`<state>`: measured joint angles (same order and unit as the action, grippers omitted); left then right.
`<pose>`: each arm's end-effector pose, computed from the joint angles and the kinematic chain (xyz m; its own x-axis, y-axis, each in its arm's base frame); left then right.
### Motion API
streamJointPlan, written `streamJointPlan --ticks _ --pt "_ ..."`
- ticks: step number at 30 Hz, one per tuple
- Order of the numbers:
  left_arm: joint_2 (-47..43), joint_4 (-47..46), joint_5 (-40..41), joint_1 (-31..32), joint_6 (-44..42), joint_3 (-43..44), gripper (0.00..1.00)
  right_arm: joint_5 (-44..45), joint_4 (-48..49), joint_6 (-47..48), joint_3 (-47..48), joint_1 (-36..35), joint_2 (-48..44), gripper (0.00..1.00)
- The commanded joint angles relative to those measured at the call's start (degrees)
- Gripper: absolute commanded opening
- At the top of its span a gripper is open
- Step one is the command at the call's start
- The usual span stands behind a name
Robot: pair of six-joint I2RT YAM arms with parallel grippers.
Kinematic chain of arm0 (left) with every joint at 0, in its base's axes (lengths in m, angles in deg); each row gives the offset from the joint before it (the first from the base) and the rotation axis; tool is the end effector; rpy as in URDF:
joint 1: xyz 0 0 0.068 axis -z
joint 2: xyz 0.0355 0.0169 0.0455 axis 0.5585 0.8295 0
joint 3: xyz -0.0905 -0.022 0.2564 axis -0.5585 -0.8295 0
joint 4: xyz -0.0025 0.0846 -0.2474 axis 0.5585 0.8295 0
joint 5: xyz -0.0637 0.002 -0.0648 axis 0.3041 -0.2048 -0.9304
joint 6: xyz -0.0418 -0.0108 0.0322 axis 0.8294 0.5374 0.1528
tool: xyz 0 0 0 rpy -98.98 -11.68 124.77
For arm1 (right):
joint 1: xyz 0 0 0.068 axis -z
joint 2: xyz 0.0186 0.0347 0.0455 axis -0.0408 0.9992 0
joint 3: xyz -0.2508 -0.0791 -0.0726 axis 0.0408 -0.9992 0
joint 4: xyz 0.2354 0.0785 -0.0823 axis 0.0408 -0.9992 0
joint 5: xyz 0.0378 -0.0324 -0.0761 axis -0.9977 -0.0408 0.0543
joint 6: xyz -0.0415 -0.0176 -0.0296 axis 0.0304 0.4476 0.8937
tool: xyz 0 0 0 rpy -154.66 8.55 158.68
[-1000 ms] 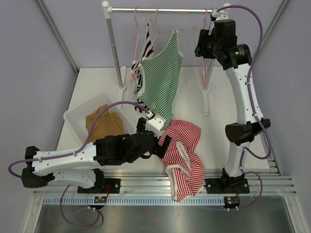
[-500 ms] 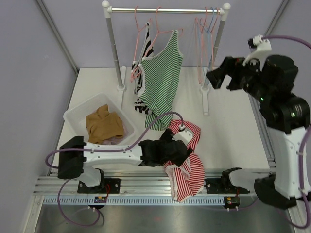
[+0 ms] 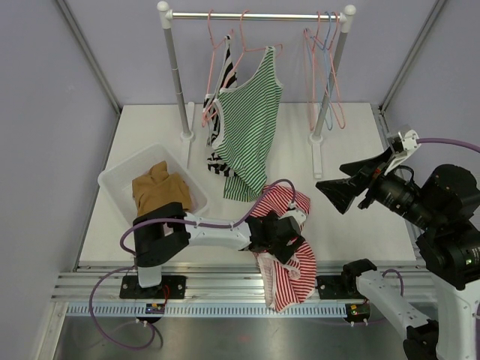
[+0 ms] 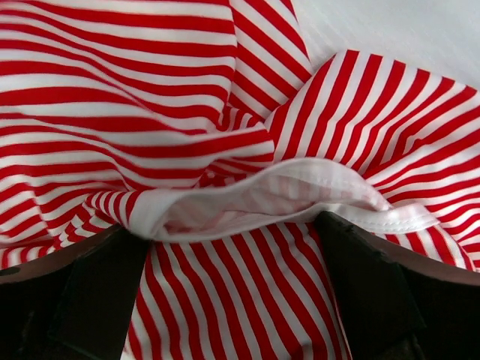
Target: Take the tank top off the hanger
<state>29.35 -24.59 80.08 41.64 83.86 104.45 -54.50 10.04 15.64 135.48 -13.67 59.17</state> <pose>0.1016 -0.3595 0.1638 -0.5799 0.5907 -0.5611 0.7255 0.6878 -0.0257 0.0614 0.0350 0.4940 -0.2395 0.1014 -0.9656 -0.6589 0.7135 0.2383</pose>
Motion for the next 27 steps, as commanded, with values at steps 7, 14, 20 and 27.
streamJointPlan --ticks 7,14,20,27 --pt "0.33 -1.31 -10.68 -1.32 4.41 0.53 0.0 -2.75 -0.36 0.3 -0.48 0.19 -4.87 0.99" --pt "-16.88 4.14 1.23 -0.97 5.11 -0.7 0.0 -0.82 -1.51 1.98 -0.47 0.19 -7.25 0.99" --pt "-31.98 16.97 23.63 -0.97 9.84 1.67 0.0 0.32 0.07 2.24 -1.7 0.19 -8.13 1.0" --pt "-42.3 34.98 40.37 -2.02 13.19 11.33 0.0 0.41 2.36 1.63 -3.02 0.1 -8.13 1.0"
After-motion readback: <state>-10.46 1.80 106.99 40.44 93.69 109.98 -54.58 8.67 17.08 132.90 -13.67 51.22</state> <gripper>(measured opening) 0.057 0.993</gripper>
